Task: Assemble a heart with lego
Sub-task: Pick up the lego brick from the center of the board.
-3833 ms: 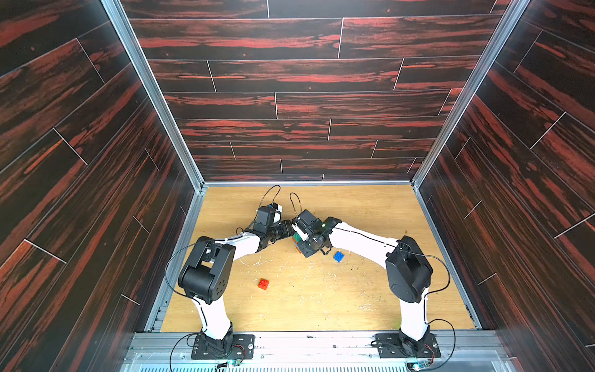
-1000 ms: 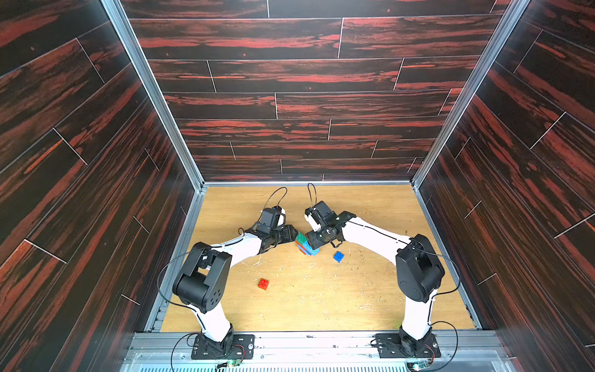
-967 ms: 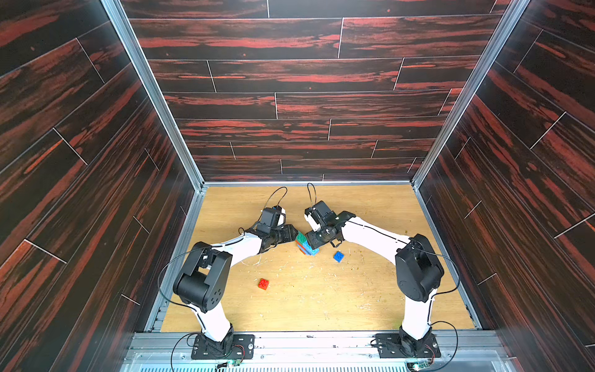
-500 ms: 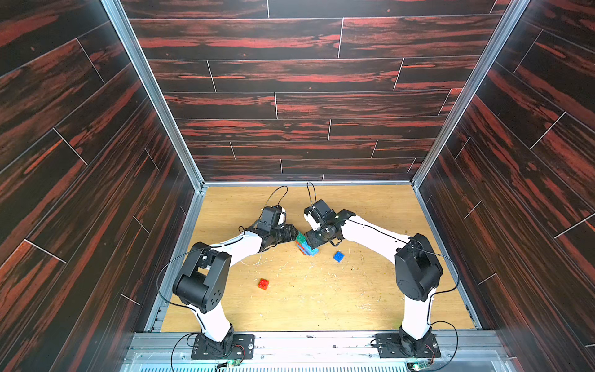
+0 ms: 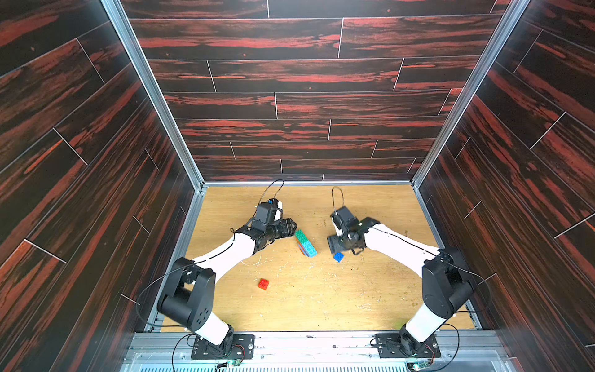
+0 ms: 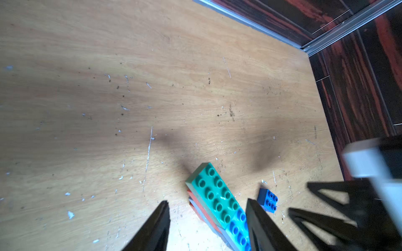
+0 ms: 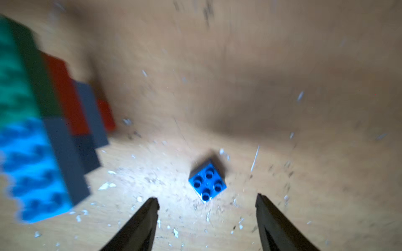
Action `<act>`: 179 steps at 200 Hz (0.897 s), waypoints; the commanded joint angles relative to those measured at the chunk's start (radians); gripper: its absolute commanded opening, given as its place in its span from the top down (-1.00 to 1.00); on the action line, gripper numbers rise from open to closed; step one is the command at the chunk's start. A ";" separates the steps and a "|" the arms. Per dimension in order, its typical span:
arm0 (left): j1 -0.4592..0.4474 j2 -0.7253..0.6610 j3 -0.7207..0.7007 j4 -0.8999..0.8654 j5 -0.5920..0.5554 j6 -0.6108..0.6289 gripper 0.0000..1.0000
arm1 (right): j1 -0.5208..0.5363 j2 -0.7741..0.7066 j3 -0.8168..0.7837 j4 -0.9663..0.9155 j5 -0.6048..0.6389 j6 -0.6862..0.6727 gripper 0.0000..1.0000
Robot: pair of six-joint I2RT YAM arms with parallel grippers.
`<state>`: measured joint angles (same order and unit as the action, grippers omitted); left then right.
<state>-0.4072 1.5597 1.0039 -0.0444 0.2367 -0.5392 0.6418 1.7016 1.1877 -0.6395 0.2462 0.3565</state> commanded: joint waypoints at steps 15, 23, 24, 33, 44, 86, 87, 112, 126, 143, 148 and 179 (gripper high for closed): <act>0.001 -0.043 -0.040 0.000 -0.034 0.001 -0.21 | 0.005 0.035 -0.043 0.090 -0.084 0.247 -0.51; 0.002 -0.046 -0.042 -0.003 -0.033 0.002 -0.22 | 0.006 0.055 -0.040 0.094 -0.086 0.286 -0.50; 0.003 -0.047 -0.042 -0.004 -0.033 0.002 -0.22 | 0.006 0.058 -0.040 0.096 -0.087 0.290 -0.50; 0.005 -0.051 -0.046 -0.008 -0.035 0.006 -0.23 | 0.006 0.078 -0.039 0.104 -0.098 0.310 -0.49; 0.008 -0.057 -0.052 -0.006 -0.038 0.006 -0.23 | 0.004 0.100 -0.038 0.096 -0.074 0.341 -0.45; 0.021 -0.068 -0.074 0.000 -0.032 0.013 -0.25 | 0.004 0.152 -0.019 0.089 0.007 0.362 -0.22; 0.021 -0.068 -0.075 0.000 -0.031 0.013 -0.25 | 0.004 0.153 -0.019 0.090 0.008 0.360 -0.22; 0.028 -0.067 -0.083 0.007 -0.028 0.014 -0.25 | 0.005 0.169 -0.005 0.098 0.003 0.347 0.03; 0.031 -0.070 -0.087 0.008 -0.027 0.013 -0.25 | 0.006 0.173 0.001 0.089 0.007 0.333 0.19; 0.034 -0.080 -0.097 0.009 -0.030 0.012 -0.25 | 0.005 0.162 0.013 0.067 0.030 0.305 0.43; 0.036 -0.084 -0.099 0.010 -0.033 0.010 -0.25 | 0.006 0.157 0.020 0.063 0.034 0.289 0.48; 0.047 -0.095 -0.103 0.009 -0.015 -0.005 -0.26 | 0.007 0.117 0.104 -0.003 0.056 0.155 0.67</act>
<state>-0.3717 1.5089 0.9134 -0.0353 0.2131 -0.5400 0.6441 1.8534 1.2190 -0.5827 0.2733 0.6254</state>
